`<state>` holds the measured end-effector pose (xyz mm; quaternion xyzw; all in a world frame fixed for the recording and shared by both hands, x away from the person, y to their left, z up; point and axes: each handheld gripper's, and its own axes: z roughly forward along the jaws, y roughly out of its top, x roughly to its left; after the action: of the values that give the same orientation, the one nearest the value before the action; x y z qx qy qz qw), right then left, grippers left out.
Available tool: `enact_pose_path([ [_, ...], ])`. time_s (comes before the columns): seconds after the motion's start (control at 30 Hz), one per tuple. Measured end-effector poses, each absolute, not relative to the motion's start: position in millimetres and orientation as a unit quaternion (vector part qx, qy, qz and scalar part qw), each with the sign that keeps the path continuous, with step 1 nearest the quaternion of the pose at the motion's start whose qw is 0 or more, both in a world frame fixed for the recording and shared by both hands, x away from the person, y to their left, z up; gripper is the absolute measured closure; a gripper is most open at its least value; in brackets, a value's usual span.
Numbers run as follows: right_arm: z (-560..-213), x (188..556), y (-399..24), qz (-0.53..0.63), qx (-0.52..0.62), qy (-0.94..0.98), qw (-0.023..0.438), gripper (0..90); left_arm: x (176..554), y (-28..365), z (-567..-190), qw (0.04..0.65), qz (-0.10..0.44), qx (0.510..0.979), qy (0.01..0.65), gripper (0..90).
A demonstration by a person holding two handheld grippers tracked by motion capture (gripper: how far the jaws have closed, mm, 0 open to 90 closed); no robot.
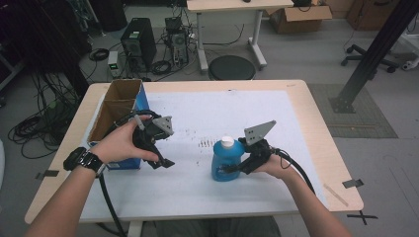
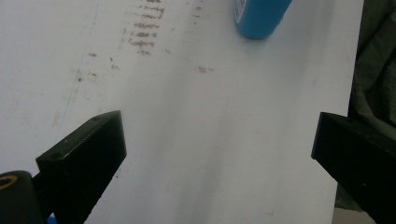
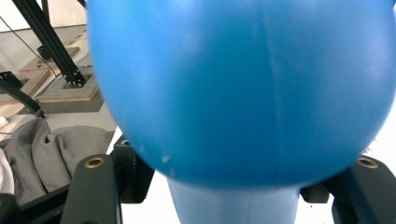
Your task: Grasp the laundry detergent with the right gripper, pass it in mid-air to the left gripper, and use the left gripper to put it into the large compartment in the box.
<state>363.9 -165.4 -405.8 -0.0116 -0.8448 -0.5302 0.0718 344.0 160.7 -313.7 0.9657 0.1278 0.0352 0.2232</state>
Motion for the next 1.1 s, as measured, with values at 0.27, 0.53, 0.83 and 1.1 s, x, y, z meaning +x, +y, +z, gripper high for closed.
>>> enact_pose_path([
  [0.27, -405.4, 362.9, -165.4, -0.534, -0.009, -0.844, 0.060, 39.6, 343.1, 160.7, -311.5, 0.225, 0.036, 0.965, 0.127, 3.7],
  [0.53, -403.0, 359.7, -163.4, -0.534, -0.006, -0.845, 0.043, 41.3, 343.0, 157.9, -306.7, 0.227, 0.038, 0.965, 0.124, 3.7],
  [0.83, -392.5, 357.9, -154.5, -0.515, -0.007, -0.856, 0.037, 41.7, 341.6, 155.7, -290.0, 0.230, 0.042, 0.965, 0.119, 3.7],
  [1.1, -365.0, 365.0, -141.3, -0.508, 0.000, -0.861, 0.037, 41.9, 339.0, 155.3, -262.0, 0.248, 0.050, 0.960, 0.122, 3.6],
])
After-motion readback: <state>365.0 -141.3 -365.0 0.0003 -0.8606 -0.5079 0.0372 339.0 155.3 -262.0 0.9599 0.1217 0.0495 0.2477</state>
